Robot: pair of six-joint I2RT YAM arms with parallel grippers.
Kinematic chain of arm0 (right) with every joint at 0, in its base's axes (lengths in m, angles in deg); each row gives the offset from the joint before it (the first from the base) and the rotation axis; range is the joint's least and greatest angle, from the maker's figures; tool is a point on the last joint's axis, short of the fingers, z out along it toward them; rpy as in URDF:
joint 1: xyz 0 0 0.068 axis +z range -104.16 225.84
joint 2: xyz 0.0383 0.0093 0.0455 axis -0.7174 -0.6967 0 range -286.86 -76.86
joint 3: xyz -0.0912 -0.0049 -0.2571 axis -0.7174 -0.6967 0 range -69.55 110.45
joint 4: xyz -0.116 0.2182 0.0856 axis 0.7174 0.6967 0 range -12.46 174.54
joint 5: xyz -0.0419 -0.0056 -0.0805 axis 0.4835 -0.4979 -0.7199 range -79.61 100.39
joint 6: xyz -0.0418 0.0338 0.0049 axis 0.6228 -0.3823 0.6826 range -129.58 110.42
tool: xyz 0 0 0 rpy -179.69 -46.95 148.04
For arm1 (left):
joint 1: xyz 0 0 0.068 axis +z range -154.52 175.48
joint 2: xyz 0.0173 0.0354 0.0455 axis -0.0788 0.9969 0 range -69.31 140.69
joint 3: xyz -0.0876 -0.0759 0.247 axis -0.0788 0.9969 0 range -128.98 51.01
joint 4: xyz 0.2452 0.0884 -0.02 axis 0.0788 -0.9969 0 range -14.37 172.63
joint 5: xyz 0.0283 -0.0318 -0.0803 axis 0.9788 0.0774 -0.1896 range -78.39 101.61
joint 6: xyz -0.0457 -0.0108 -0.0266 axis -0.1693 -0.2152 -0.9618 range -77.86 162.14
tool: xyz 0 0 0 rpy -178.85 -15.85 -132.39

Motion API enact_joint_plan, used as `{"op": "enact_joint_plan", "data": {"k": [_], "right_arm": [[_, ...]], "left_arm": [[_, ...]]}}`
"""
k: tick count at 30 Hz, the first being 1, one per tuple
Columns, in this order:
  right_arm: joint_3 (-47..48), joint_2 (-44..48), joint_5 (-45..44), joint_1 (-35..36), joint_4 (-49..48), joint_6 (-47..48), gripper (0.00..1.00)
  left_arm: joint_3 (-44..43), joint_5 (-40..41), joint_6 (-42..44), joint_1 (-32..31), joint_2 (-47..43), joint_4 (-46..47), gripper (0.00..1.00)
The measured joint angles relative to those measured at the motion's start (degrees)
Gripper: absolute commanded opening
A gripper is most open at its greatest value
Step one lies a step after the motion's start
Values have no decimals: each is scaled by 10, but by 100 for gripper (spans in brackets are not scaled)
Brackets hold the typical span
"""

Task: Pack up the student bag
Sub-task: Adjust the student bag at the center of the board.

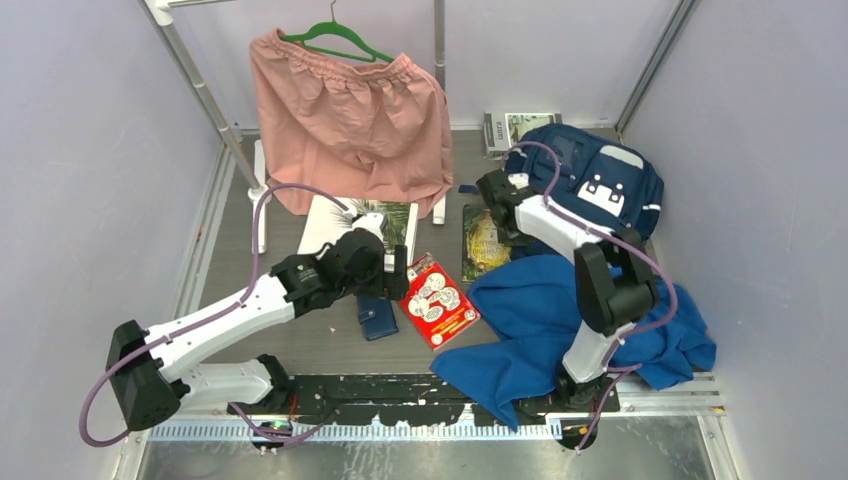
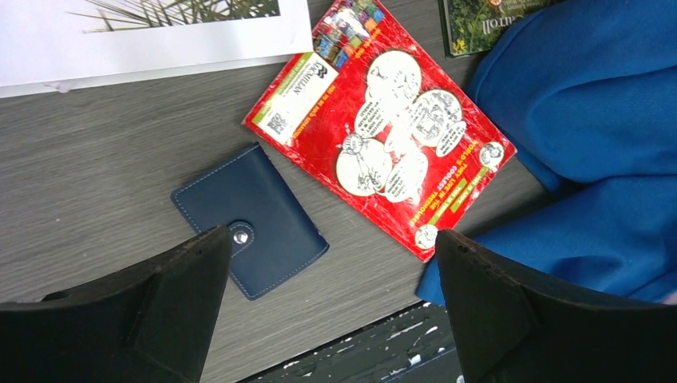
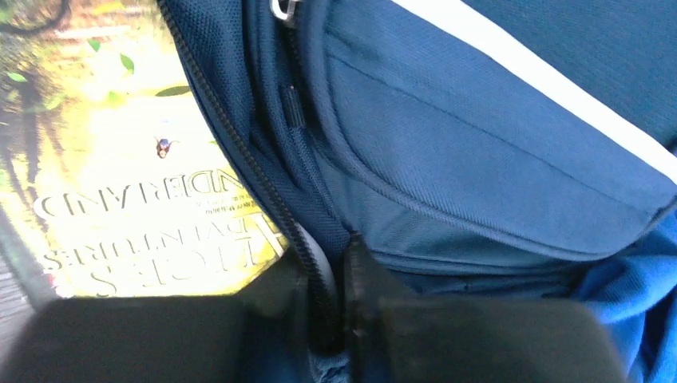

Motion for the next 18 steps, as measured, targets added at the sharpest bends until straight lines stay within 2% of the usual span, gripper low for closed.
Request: {"op": "enact_joint_plan", "data": {"k": [5,10,14,18], "right_arm": [[-19,119,10,-2,11,-4,1],[19,240,29,-5,75,0,1],[66,310,19,-5,107,1,1],[64,402,-4,-5,113,1,1]], "left_arm": [[5,-29,1,0,5,23,97],[-12,-72,7,-5,60,76,97],[-36,-131,10,-16,145,188,96],[-109,-196,1,-19,269,281,96]]}}
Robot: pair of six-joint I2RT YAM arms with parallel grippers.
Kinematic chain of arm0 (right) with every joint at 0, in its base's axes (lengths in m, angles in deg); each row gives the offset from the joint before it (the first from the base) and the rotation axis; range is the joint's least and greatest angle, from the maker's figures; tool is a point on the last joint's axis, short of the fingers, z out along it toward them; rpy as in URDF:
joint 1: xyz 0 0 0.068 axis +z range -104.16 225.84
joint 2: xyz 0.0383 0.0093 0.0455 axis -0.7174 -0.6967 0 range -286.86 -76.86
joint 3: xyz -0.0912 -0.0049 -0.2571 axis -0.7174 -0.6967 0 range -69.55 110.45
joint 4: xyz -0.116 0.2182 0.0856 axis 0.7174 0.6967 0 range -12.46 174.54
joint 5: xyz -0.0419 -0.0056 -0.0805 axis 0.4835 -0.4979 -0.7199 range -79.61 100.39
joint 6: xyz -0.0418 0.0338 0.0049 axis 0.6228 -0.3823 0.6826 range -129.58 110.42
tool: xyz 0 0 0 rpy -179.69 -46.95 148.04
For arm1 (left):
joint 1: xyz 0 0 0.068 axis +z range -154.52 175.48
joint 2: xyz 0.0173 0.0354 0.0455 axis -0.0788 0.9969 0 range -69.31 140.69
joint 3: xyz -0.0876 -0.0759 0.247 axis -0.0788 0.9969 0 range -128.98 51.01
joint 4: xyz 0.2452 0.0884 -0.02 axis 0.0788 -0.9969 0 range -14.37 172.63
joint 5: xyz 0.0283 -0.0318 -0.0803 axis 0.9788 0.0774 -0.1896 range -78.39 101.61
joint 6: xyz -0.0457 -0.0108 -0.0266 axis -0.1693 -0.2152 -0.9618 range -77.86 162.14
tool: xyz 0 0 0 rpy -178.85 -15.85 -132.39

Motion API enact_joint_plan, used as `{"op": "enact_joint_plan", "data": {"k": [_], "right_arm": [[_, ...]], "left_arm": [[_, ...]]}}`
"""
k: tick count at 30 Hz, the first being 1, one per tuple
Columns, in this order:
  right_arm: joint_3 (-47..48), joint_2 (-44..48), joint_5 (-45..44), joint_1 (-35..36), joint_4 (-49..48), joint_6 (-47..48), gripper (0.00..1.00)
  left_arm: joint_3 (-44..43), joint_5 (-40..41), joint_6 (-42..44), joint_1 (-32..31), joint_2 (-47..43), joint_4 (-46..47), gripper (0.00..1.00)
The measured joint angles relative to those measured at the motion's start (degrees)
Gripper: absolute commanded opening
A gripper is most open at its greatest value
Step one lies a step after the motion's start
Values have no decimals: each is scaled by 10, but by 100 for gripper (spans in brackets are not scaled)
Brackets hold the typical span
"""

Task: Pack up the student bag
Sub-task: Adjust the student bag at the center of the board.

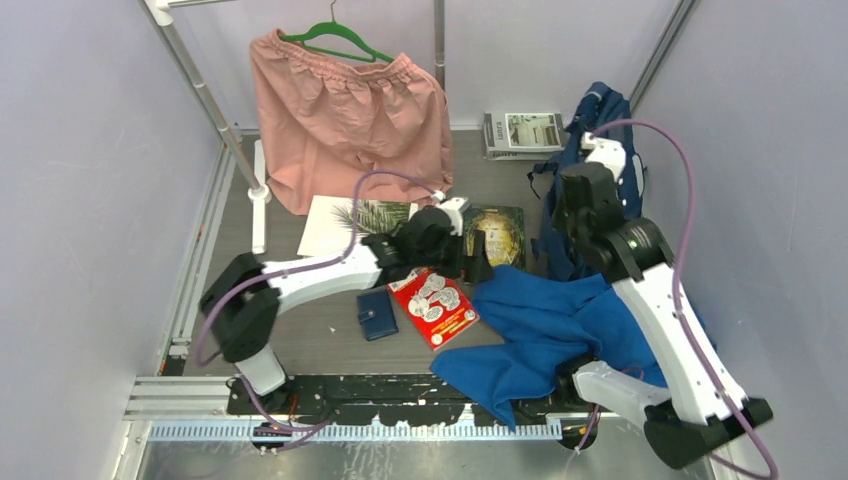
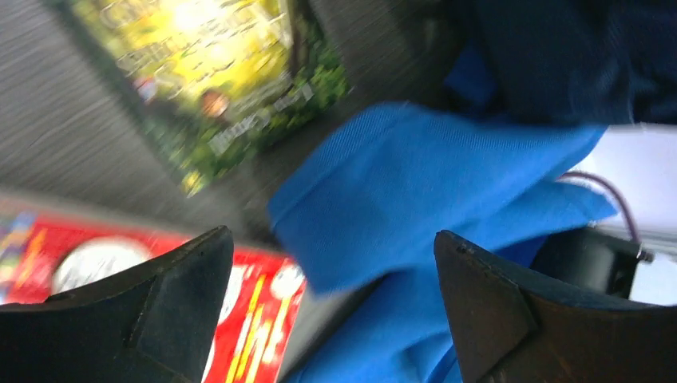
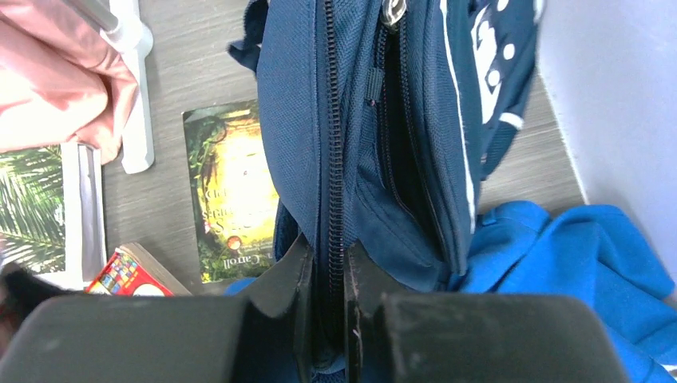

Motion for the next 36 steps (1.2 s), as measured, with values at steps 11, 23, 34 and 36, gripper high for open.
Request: {"op": "enact_joint_plan", "data": {"k": [11,23,34,36], "right_arm": [[-22,94,-51,0,61,-7,1],[56,58,-78,-14,116,-26,1],[79,65,-61,-23,106,-13,1],[80,73,-61,-23,106,-10,1]], "left_arm": [[-123,-102,-46,-20,227,139,91],[-113,-189,25,-160,216,124,92],[-50,-108,111,-145,102,57,98],[-50,-85,126,-144,76,41,100]]}}
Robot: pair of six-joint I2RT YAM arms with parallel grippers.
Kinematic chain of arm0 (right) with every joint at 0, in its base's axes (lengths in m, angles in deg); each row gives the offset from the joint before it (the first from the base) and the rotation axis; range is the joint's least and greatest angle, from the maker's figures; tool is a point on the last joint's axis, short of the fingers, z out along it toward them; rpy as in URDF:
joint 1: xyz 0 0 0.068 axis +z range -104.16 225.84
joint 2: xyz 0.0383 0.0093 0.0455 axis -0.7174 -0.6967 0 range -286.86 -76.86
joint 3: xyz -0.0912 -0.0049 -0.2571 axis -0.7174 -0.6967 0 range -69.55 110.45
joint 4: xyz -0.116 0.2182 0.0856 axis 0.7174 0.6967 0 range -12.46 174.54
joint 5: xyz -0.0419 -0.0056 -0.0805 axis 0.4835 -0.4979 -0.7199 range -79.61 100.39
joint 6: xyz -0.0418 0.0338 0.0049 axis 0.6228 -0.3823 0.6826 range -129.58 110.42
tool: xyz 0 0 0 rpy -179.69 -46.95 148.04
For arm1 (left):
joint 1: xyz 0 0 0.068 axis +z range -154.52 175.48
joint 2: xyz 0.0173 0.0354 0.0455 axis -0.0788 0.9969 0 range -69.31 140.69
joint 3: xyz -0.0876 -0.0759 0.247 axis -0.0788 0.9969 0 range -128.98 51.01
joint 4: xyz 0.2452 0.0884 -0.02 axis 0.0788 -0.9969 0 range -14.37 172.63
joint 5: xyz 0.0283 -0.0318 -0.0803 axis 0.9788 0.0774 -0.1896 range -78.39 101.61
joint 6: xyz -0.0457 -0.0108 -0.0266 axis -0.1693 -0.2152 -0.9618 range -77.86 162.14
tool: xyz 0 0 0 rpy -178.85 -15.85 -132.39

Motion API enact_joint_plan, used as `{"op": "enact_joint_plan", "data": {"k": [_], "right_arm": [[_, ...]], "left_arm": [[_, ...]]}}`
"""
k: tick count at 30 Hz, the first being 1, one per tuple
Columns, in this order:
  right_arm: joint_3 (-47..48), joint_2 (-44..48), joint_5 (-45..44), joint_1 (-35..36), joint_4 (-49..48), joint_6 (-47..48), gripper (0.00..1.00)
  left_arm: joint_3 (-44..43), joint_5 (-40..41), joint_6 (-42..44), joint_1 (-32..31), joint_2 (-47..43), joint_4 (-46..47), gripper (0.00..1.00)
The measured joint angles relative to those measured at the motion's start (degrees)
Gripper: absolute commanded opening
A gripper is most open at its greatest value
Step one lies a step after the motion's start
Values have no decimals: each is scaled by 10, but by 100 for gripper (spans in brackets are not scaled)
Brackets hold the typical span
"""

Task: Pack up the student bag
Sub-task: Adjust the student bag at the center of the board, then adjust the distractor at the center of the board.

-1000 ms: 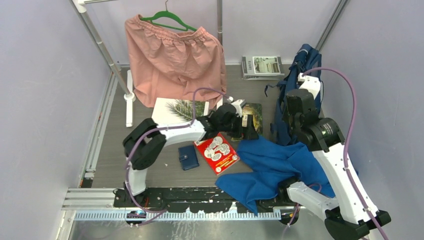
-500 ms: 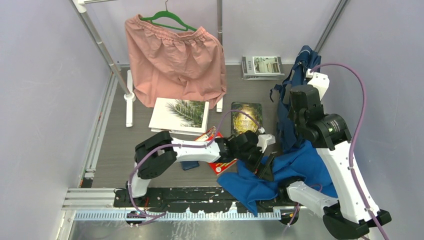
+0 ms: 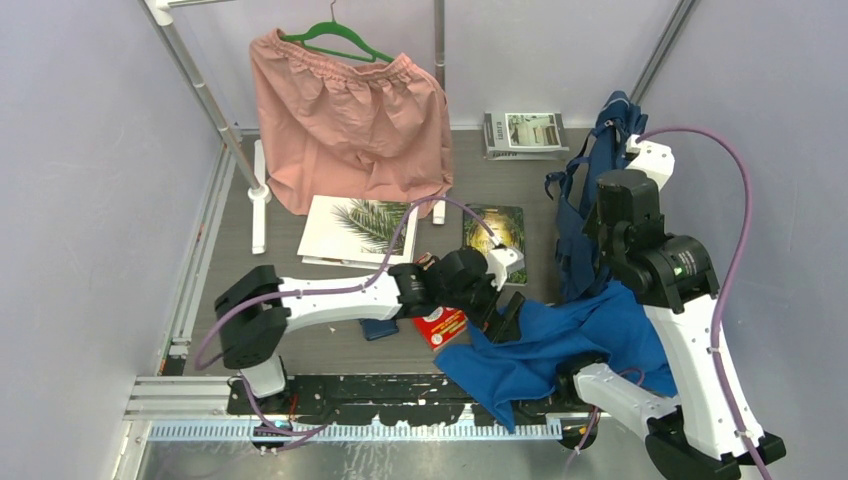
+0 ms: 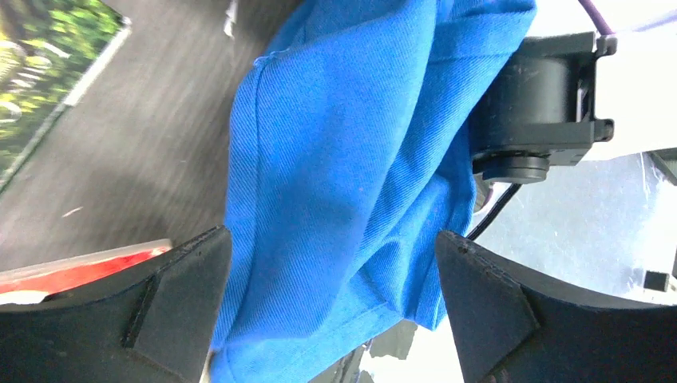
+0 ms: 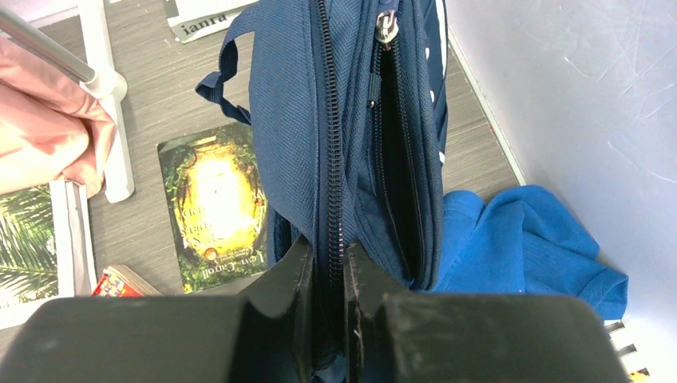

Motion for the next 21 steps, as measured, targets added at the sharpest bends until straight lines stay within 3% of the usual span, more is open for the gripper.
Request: {"op": "enact_joint_plan", "data": {"k": [5,9,15,21], "right_arm": [[4,7,5,0,1,2,1],[4,9,14,0,0,-1,1],[4,9,32,0,-1,-6,1],[4,5,34,0,-3,-5,1]], "left_arm": [[3,76,9,12,-61,-21,99],[-3,176,-20,56,-74,-24,99],[-150,262,-20,82,89,-54,97],[-144,238,18,12,151,-72,96]]}}
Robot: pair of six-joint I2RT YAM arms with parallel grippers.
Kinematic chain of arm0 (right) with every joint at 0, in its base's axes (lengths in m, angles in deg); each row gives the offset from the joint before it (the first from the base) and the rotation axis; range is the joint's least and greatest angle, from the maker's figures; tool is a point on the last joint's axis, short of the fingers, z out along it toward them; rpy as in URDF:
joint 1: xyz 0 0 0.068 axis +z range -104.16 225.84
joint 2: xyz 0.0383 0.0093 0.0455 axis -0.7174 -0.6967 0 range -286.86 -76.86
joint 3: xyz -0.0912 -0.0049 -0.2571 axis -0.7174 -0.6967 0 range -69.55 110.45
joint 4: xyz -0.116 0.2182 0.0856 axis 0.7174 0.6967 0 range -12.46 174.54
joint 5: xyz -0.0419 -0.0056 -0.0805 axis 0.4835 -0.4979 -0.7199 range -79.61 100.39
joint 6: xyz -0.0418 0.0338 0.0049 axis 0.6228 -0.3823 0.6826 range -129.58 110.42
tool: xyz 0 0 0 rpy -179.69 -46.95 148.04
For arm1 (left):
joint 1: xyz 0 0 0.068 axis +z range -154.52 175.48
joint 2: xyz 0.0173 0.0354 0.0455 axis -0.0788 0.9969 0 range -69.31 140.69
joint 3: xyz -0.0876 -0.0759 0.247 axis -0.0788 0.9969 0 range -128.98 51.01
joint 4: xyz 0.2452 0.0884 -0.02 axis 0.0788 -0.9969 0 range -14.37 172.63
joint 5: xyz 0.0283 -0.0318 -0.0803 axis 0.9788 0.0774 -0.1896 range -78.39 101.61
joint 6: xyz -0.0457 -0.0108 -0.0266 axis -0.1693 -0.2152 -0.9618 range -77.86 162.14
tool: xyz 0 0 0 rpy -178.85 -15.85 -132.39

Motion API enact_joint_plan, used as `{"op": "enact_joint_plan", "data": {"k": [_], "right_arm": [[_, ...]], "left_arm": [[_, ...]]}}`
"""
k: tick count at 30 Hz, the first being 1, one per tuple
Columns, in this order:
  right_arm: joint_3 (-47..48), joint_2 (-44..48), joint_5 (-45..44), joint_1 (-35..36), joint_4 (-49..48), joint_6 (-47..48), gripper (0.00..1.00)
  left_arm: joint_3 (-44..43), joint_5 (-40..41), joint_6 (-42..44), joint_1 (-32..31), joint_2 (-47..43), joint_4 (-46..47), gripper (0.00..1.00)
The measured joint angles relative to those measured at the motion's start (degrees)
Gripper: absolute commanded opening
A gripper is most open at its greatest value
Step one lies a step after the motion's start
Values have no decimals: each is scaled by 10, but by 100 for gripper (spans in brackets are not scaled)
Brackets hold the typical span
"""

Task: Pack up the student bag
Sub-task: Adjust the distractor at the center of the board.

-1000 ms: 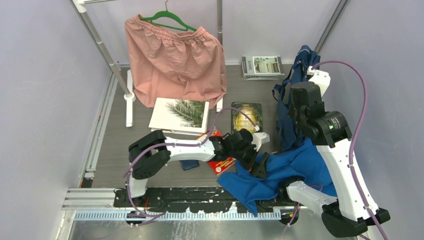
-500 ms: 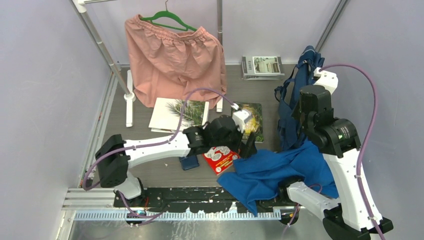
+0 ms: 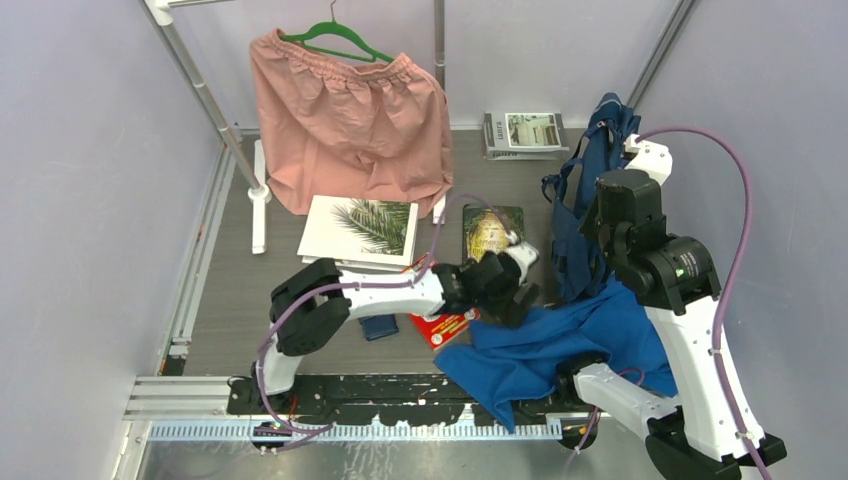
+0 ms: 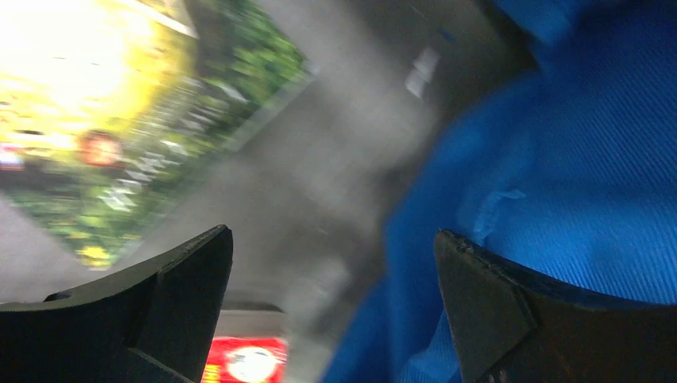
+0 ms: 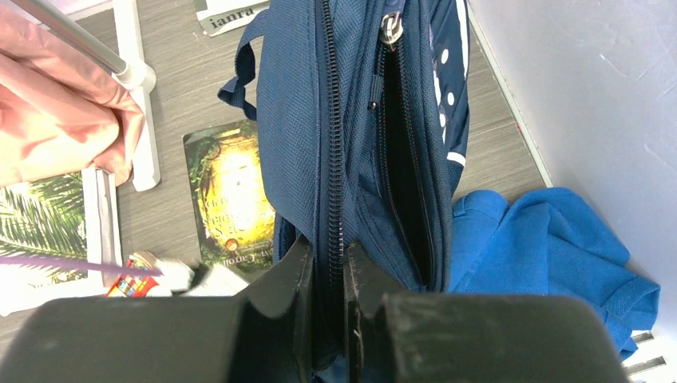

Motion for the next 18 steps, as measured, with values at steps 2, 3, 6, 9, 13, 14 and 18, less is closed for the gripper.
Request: {"op": "enact_joint_plan", "data": {"k": [2,3,6,9,13,14,18], "right_arm": [[0,0,0,0,0,0,1],[0,0,0,0,-1,0,1],[-1,0,0,0,-5,0,1],[-2,-4,0,0,-10,0,1],[-2,-15,26,0,-19,7,1],[-1,-18,38,0,-20,13,1],[22,-54,99,-1,-7,37,1]], "left_arm": [[18,-29,12,-21,-4,7,96],[30,-49,19,-32,-9,8,96],[63,-109,48,-57,-30,14,97],[59,-155,72,-66,-41,4,98],[57,-197,78,-49,-57,-6,99],[59,-206,76,-44,-62,-6,99],[97,-231,53,7,-110,-7,100]]}}
